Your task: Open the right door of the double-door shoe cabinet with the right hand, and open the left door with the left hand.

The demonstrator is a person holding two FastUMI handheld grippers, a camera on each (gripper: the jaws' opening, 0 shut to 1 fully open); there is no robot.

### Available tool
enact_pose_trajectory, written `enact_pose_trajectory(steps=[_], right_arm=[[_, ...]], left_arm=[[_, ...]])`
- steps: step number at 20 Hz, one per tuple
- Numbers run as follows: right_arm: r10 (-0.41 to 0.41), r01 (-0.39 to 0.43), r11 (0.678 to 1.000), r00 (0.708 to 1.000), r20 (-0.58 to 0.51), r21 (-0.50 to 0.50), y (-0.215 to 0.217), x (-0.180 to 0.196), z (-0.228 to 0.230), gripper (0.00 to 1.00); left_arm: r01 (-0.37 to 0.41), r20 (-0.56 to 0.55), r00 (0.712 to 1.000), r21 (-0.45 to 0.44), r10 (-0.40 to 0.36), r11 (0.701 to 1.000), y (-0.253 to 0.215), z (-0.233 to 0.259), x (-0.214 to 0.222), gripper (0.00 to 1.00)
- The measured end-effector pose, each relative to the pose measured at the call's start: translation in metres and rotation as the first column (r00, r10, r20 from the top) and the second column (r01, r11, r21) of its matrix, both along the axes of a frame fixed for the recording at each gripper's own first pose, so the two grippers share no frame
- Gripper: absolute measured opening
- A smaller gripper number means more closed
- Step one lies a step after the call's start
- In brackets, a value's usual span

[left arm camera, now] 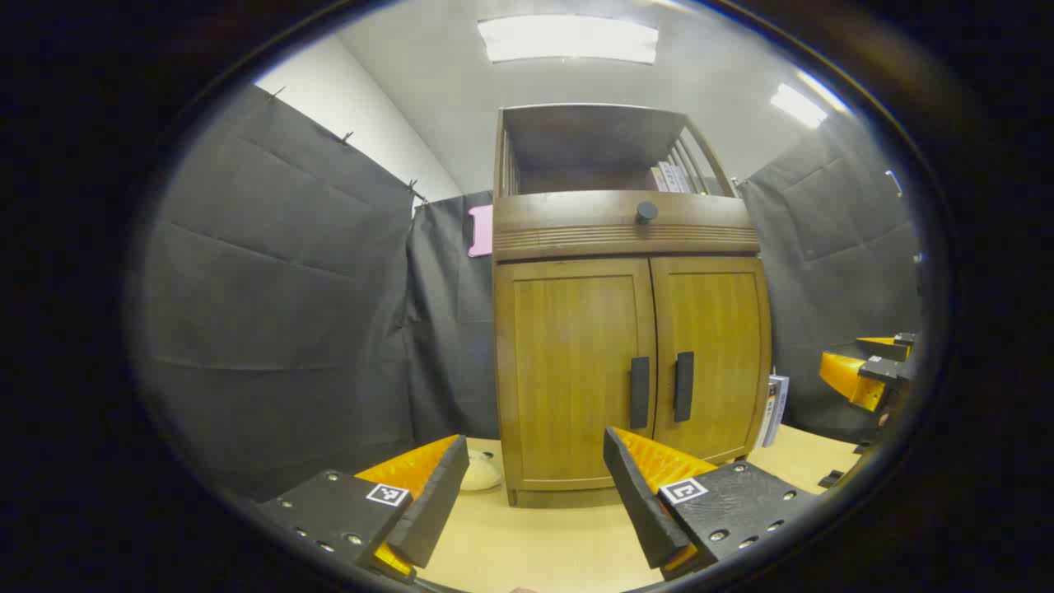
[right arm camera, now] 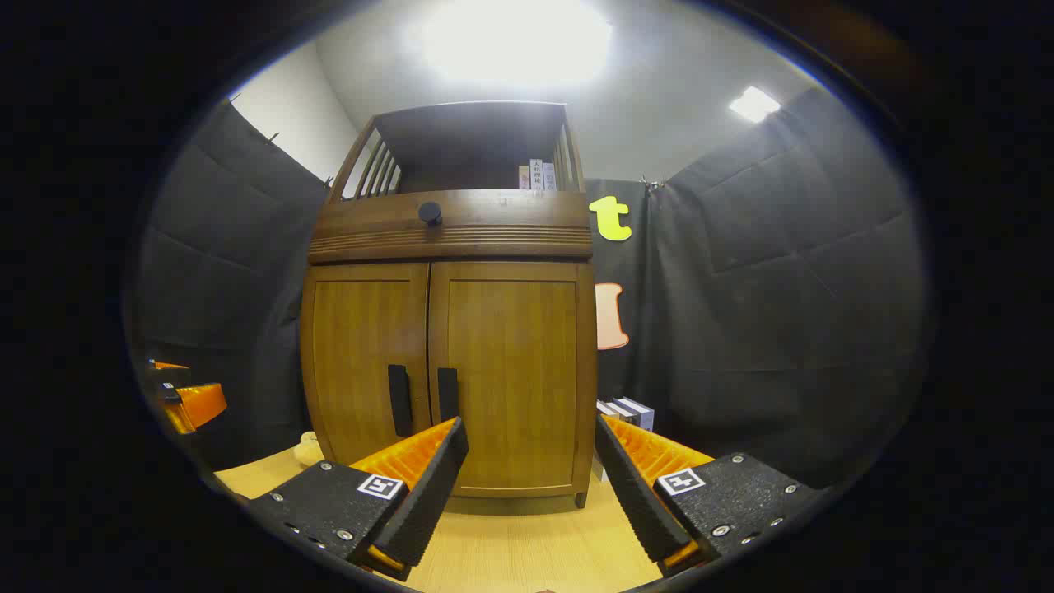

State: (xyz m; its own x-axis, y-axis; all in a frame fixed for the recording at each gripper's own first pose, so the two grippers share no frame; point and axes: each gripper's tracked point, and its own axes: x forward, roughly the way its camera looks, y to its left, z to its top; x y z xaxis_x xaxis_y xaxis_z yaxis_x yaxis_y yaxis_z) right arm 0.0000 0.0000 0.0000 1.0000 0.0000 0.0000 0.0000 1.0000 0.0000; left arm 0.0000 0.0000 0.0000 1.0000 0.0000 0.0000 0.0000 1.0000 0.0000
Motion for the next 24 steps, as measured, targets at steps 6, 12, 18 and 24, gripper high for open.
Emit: enact_pose_trajectory(steps=[6, 12, 18, 24], right_arm=[[0.011, -0.011, 1.0, 1.0, -0.002, -0.008, 0.007, 0.0, -0.001, 0.96], [0.009, -0.009, 1.0, 1.0, -0.006, -0.006, 0.011, -0.005, -0.005, 0.96], [0.03, -0.03, 0.999, 1.0, -0.01, -0.018, 0.017, -0.006, -0.01, 0.93], [0.038, -0.038, 0.999, 0.999, -0.005, -0.002, 0.021, 0.009, -0.009, 0.96]], left_arm=[[-0.002, 0.008, 1.0, 0.002, 0.002, 1.0, 0.006, 0.004, -0.004, 1.0], [0.008, 0.015, 1.0, -0.007, -0.008, 1.0, 0.007, 0.004, -0.006, 1.0], [0.022, 0.031, 0.999, -0.025, -0.021, 0.999, 0.009, 0.003, -0.006, 1.0], [0.044, 0.054, 0.998, -0.038, -0.042, 0.998, 0.012, 0.003, -0.011, 1.0]])
